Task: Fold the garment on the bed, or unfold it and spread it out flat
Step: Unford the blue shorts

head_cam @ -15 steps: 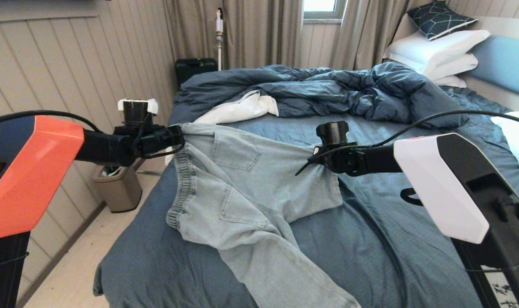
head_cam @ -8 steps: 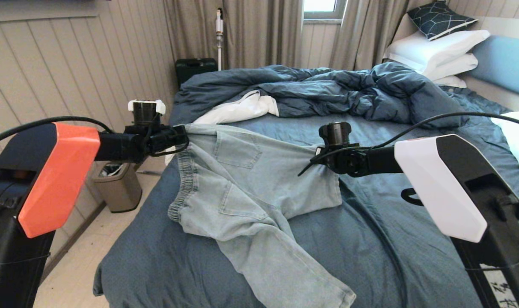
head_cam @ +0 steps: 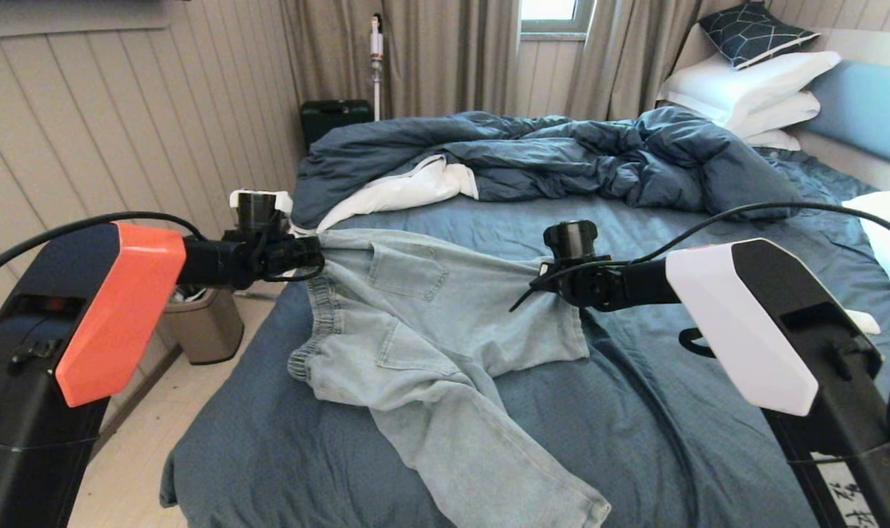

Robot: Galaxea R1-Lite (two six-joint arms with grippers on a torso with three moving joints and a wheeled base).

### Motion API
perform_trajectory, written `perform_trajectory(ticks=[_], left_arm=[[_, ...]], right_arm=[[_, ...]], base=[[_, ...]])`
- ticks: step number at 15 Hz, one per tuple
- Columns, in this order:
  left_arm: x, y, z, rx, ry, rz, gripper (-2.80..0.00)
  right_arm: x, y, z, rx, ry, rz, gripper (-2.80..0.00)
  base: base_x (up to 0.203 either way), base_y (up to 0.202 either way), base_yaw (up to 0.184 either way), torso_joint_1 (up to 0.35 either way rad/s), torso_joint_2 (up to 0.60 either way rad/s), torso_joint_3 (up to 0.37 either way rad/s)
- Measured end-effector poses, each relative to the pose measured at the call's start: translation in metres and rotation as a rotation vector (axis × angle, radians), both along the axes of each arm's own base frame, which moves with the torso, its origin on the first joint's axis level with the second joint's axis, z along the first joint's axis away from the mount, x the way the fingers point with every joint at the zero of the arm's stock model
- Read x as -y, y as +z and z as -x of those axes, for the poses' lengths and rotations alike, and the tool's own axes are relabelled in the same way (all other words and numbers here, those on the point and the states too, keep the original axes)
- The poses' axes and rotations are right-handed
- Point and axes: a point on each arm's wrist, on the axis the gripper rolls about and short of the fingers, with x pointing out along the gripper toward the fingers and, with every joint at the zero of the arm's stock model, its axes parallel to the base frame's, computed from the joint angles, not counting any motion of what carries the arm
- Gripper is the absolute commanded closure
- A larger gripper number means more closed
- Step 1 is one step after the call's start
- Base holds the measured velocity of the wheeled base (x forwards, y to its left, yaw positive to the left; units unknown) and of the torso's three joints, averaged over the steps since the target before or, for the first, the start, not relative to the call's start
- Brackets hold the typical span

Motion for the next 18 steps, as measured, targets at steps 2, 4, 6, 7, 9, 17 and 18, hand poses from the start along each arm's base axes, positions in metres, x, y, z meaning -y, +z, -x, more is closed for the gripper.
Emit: perform_trajectory(ticks=[2,4,6,7,9,17,18], left_arm=[[-0.003,0.0,0.0,-0.004,0.007,-0.006,-2.8],[-0.01,0.001,-0.001,-0.004,0.017,-0.013,-2.8],[-0.016,0.002,-0.001,-0.012,0.026,-0.012,-2.8],[-0.017,0.002,-0.001,-0.013,0.027,-0.012,-2.8],[-0.019,0.003,0.0,-0.012,0.031,-0.011,-2.8],[-0.055,0.016,0.002,0.002,0.083,-0.004,-2.8],[-0.057,0.017,0.002,-0.005,0.086,-0.004,-2.8]], right_arm=[[0.001,-0.002,-0.001,-0.004,-0.002,0.001,0.0],[0.001,-0.003,-0.001,-0.006,-0.001,0.0,0.0],[0.001,-0.003,-0.001,-0.007,0.003,-0.001,0.0],[0.001,-0.003,-0.001,-0.008,0.002,-0.001,0.0],[0.002,-0.003,-0.001,-0.008,0.002,-0.001,0.0],[0.003,-0.005,-0.001,-0.011,0.013,-0.008,0.0],[0.003,-0.005,-0.001,-0.012,0.013,-0.007,0.0]], base=[[0.0,0.0,0.0,0.0,0.0,0.0],[0.0,0.0,0.0,0.0,0.0,0.0],[0.0,0.0,0.0,0.0,0.0,0.0],[0.0,0.0,0.0,0.0,0.0,0.0],[0.0,0.0,0.0,0.0,0.0,0.0],[0.0,0.0,0.0,0.0,0.0,0.0],[0.0,0.0,0.0,0.0,0.0,0.0]])
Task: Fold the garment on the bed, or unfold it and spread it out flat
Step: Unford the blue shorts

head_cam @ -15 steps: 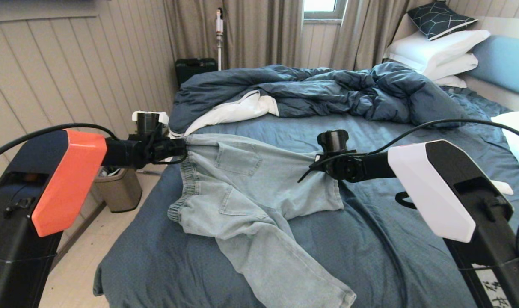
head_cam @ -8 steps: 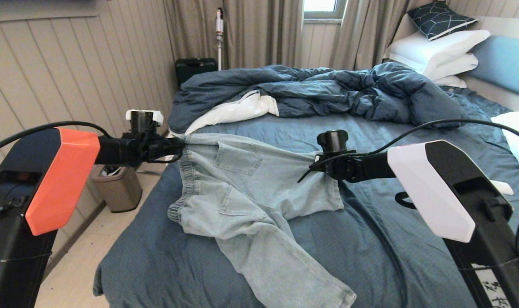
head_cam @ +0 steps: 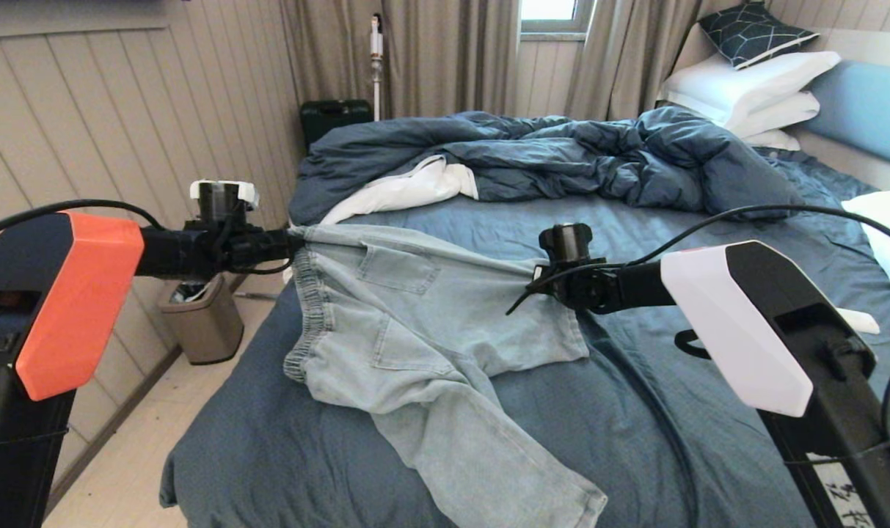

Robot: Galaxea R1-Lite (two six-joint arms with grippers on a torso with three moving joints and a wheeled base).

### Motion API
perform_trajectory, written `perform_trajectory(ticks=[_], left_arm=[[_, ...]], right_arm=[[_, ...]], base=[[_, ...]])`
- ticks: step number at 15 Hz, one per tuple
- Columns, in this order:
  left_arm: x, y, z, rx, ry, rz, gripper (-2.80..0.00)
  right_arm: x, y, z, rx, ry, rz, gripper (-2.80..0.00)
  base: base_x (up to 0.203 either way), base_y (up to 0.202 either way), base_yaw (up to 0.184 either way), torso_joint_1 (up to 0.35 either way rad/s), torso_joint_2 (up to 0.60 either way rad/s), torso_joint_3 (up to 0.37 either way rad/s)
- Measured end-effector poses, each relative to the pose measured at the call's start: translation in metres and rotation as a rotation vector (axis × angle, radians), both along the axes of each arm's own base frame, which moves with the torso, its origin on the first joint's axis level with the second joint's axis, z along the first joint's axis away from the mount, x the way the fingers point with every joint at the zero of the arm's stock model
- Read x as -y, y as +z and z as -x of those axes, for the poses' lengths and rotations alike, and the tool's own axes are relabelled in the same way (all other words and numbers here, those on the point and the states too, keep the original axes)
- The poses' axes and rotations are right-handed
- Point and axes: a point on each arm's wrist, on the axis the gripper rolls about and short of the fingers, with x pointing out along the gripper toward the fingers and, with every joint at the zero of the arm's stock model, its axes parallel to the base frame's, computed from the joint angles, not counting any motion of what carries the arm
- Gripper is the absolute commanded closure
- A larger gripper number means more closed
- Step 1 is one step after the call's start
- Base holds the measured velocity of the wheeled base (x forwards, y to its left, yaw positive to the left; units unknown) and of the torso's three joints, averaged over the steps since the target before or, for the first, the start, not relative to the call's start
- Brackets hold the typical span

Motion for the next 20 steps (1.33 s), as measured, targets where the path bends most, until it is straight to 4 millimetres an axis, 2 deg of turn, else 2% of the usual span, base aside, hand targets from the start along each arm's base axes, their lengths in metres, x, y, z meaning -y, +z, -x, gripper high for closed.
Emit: perform_trajectory(ticks=[3,5,7,11,15,16,17,20], left_arm=[[0.003,-0.002,0.002,-0.02,-0.009,0.012,-2.8],[0.025,-0.005,0.008,-0.082,-0.072,0.046,-2.8],[0.036,0.0,0.015,-0.141,-0.169,0.109,-2.8],[0.032,0.019,0.024,-0.159,-0.27,0.195,-2.8],[0.027,0.021,0.025,-0.17,-0.312,0.221,-2.8],[0.026,0.022,0.025,-0.17,-0.311,0.222,-2.8],[0.022,0.022,0.026,-0.171,-0.307,0.225,-2.8],[0.006,0.03,0.036,-0.191,-0.282,0.235,-2.8]], right_arm=[[0.001,0.0,0.0,-0.001,-0.003,0.001,0.0],[0.002,0.0,0.0,-0.003,-0.012,0.005,0.0],[0.001,0.0,0.0,-0.003,-0.013,0.006,0.0],[-0.001,0.003,0.001,0.001,-0.003,0.003,0.0],[-0.002,0.004,0.002,-0.001,-0.001,0.003,0.0],[-0.001,0.004,0.002,-0.001,-0.001,0.002,-1.0],[-0.001,0.005,0.002,-0.001,-0.002,0.002,-2.8],[-0.001,0.004,0.003,-0.019,0.001,0.012,-2.8]], base=[[0.0,0.0,0.0,0.0,0.0,0.0],[0.0,0.0,0.0,0.0,0.0,0.0],[0.0,0.0,0.0,0.0,0.0,0.0],[0.0,0.0,0.0,0.0,0.0,0.0],[0.0,0.0,0.0,0.0,0.0,0.0],[0.0,0.0,0.0,0.0,0.0,0.0],[0.0,0.0,0.0,0.0,0.0,0.0],[0.0,0.0,0.0,0.0,0.0,0.0]])
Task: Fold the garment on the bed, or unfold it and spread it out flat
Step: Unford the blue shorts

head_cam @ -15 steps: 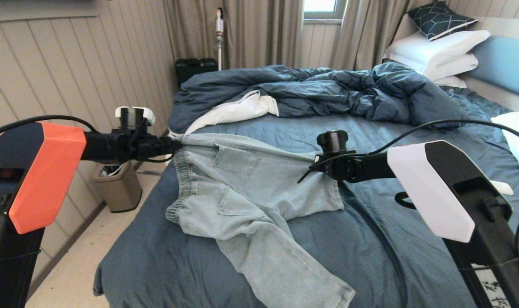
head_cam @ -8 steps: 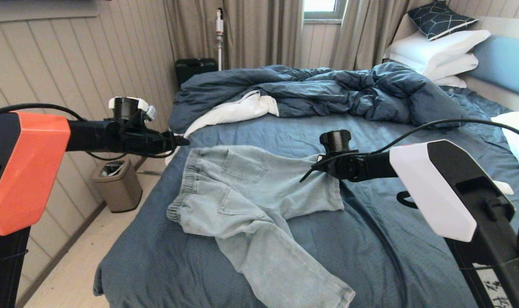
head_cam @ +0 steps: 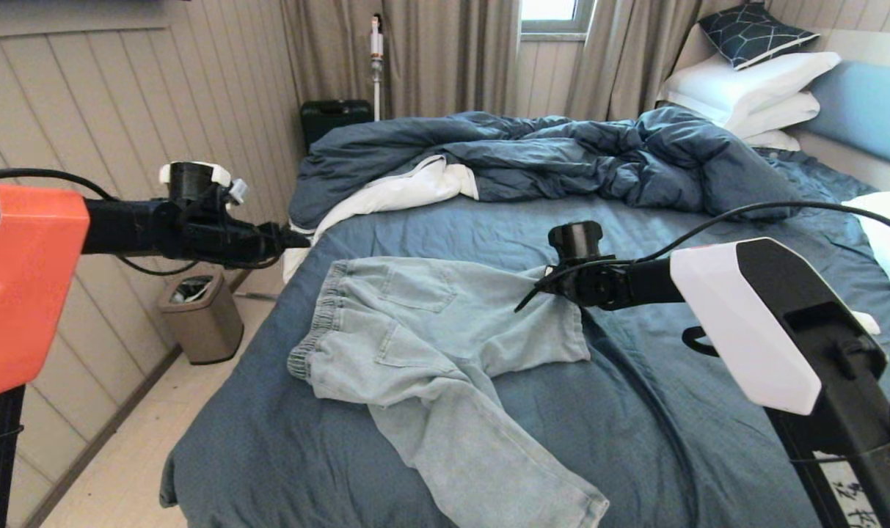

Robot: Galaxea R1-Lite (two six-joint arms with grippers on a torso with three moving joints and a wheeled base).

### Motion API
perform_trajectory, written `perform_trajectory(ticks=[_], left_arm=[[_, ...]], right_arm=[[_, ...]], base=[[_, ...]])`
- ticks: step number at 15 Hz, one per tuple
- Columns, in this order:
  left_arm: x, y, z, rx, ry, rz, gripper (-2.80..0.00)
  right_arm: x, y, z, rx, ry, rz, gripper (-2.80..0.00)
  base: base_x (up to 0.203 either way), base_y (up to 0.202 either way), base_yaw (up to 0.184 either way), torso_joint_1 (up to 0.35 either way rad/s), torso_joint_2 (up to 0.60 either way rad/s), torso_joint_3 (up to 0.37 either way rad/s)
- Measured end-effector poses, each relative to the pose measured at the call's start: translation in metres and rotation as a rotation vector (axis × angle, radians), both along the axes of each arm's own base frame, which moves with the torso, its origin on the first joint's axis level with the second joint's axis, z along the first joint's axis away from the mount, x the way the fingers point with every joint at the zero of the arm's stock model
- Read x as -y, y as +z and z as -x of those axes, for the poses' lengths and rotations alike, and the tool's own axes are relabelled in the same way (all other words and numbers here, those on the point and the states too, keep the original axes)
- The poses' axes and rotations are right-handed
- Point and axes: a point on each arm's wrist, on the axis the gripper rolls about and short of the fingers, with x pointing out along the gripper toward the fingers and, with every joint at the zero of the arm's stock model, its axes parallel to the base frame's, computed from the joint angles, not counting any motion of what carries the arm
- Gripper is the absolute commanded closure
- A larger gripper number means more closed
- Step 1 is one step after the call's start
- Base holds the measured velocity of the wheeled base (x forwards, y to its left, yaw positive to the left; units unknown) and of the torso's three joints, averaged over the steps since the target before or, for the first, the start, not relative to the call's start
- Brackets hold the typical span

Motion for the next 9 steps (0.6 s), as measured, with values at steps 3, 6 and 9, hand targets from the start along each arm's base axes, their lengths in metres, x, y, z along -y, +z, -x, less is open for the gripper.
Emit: perform_trajectory(ticks=[3,6,9], left_arm=[[-0.012,0.013,0.016,-0.032,0.016,0.006,-2.8],[-0.016,0.024,0.036,-0.033,0.015,0.009,-2.8],[-0.016,0.034,0.063,-0.044,0.012,0.012,-2.8]], right_arm=[[0.0,0.003,0.002,-0.003,0.001,0.001,-2.8],[0.003,0.015,0.007,0.008,-0.002,-0.002,-2.8],[0.006,0.027,0.019,0.003,-0.006,-0.006,-2.8]], base=[[0.0,0.0,0.0,0.0,0.0,0.0],[0.0,0.0,0.0,0.0,0.0,0.0],[0.0,0.0,0.0,0.0,0.0,0.0]])
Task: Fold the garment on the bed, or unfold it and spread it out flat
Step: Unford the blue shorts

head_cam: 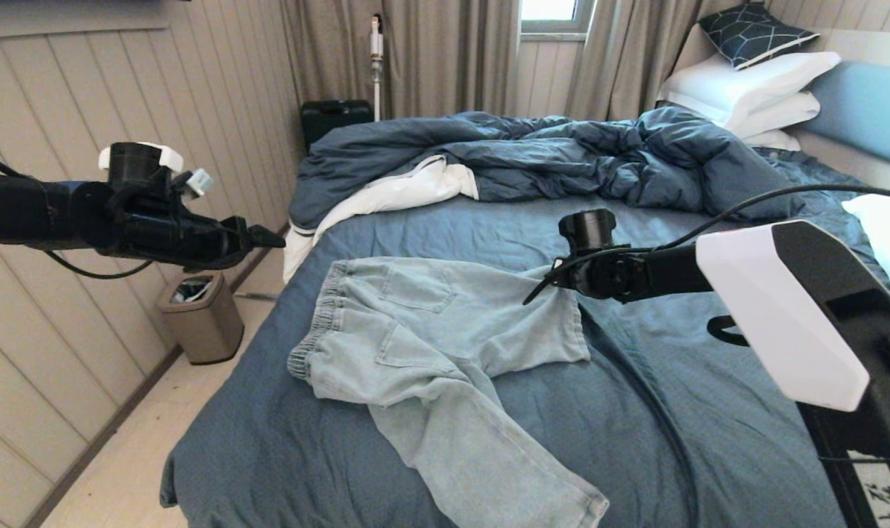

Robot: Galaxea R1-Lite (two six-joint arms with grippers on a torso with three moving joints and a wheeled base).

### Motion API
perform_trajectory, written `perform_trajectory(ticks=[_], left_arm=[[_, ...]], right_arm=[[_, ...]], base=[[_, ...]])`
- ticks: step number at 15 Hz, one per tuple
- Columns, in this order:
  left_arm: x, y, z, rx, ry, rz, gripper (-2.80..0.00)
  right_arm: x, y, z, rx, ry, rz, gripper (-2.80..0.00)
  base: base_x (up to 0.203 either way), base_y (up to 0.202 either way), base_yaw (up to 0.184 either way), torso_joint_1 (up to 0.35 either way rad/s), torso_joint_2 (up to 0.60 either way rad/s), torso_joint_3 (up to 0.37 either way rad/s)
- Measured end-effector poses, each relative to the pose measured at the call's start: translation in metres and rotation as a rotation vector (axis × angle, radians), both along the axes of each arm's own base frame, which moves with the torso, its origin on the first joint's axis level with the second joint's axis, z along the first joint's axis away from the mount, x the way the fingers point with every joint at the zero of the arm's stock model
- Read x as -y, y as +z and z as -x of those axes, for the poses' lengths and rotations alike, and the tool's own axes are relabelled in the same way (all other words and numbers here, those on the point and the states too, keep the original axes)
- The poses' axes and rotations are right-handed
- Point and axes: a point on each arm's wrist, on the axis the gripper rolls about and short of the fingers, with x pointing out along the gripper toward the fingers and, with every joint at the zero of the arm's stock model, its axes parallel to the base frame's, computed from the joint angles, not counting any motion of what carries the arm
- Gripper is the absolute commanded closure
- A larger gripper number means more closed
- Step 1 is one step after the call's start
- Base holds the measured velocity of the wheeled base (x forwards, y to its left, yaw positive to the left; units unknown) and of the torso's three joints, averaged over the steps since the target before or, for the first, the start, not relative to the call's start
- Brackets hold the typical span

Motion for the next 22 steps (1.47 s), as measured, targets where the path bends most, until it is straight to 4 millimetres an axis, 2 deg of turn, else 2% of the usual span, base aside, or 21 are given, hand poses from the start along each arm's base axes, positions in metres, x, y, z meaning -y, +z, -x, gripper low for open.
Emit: perform_trajectory(ticks=[1,2,3,5,7,10,14,17,22], left_arm=[[0.0,0.001,0.011,-0.012,-0.001,0.0,-2.8],[0.0,-0.002,0.023,-0.04,-0.002,0.0,0.0],[0.001,-0.005,0.039,-0.072,-0.005,0.001,0.0],[0.008,-0.015,0.073,-0.139,-0.035,0.01,0.0],[0.027,-0.024,0.105,-0.186,-0.112,0.016,0.0],[0.063,-0.033,0.132,-0.202,-0.227,-0.006,0.0],[0.107,-0.043,0.137,-0.212,-0.252,-0.114,0.0],[0.139,-0.053,0.134,-0.221,-0.285,-0.174,0.0],[0.166,-0.07,0.118,-0.228,-0.278,-0.244,0.0]], right_arm=[[0.0,0.006,0.007,-0.002,0.004,-0.005,0.0],[-0.001,0.01,0.015,-0.013,0.017,-0.013,0.0],[-0.004,0.016,0.027,-0.026,0.046,-0.028,0.0],[-0.023,0.028,0.056,-0.058,0.142,-0.073,0.0],[-0.048,0.037,0.082,-0.092,0.217,-0.128,0.0],[-0.069,0.04,0.096,-0.118,0.278,-0.205,0.0],[-0.076,0.036,0.098,-0.222,0.347,-0.313,0.0],[-0.086,0.025,0.093,-0.282,0.361,-0.32,0.0],[-0.106,0.011,0.095,-0.316,0.399,-0.308,0.0]], base=[[0.0,0.0,0.0,0.0,0.0,0.0],[0.0,0.0,0.0,0.0,0.0,0.0],[0.0,0.0,0.0,0.0,0.0,0.0],[0.0,0.0,0.0,0.0,0.0,0.0],[0.0,0.0,0.0,0.0,0.0,0.0],[0.0,0.0,0.0,0.0,0.0,0.0],[0.0,0.0,0.0,0.0,0.0,0.0],[0.0,0.0,0.0,0.0,0.0,0.0],[0.0,0.0,0.0,0.0,0.0,0.0]])
